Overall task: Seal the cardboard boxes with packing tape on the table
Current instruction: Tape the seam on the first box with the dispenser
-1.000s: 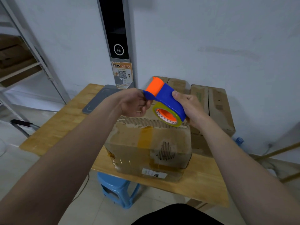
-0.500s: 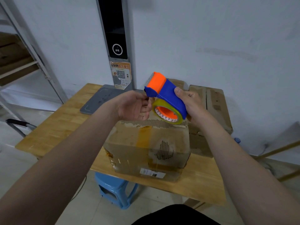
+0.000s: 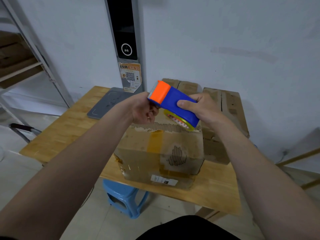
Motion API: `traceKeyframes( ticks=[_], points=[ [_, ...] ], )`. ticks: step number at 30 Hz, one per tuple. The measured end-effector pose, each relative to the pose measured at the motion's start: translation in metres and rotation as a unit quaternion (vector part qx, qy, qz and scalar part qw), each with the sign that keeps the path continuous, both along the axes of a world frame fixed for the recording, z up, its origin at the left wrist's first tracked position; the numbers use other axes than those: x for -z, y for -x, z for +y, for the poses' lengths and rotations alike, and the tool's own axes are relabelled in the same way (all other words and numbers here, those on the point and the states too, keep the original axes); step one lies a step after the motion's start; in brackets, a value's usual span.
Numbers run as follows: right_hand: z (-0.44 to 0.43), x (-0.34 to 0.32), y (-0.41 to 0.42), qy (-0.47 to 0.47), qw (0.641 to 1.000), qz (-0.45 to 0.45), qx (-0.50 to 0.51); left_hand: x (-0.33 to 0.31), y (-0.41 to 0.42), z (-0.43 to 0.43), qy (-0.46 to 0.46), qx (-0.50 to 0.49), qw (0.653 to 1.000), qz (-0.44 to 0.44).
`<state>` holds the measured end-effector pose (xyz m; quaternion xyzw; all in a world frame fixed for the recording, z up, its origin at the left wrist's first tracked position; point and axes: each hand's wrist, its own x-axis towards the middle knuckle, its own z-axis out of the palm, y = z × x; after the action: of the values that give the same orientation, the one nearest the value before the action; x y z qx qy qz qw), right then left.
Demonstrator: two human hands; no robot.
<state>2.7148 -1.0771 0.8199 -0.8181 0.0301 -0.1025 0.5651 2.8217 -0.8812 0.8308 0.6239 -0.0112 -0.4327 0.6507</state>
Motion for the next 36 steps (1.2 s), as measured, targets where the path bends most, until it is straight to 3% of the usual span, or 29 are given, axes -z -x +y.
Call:
traceKeyframes(
  ticks=[6, 12, 17, 23, 29, 36],
  points=[
    [0.002, 0.000, 0.006, 0.016, 1.000, 0.004, -0.017, 0.005, -0.002, 0.007, -0.076, 0.040, 0.988, -0.128],
    [0.006, 0.002, 0.005, -0.070, 0.997, 0.007, -0.023, 0.003, 0.006, 0.007, -0.046, 0.045, 0.994, -0.083],
    [0.004, 0.004, 0.005, -0.102, 0.994, 0.034, -0.019, -0.002, 0.006, 0.011, -0.099, 0.075, 0.970, -0.207],
    [0.006, -0.004, 0.006, -0.091, 0.992, 0.085, -0.020, -0.006, -0.001, 0.016, -0.189, 0.065, 0.947, -0.252],
    [0.003, -0.008, 0.003, -0.079, 0.988, 0.134, -0.013, 0.001, 0.003, 0.014, -0.187, 0.065, 0.955, -0.220],
    [-0.001, -0.002, 0.001, -0.076, 0.990, 0.115, -0.034, 0.008, -0.001, 0.015, -0.144, 0.027, 0.982, -0.120]
  ],
)
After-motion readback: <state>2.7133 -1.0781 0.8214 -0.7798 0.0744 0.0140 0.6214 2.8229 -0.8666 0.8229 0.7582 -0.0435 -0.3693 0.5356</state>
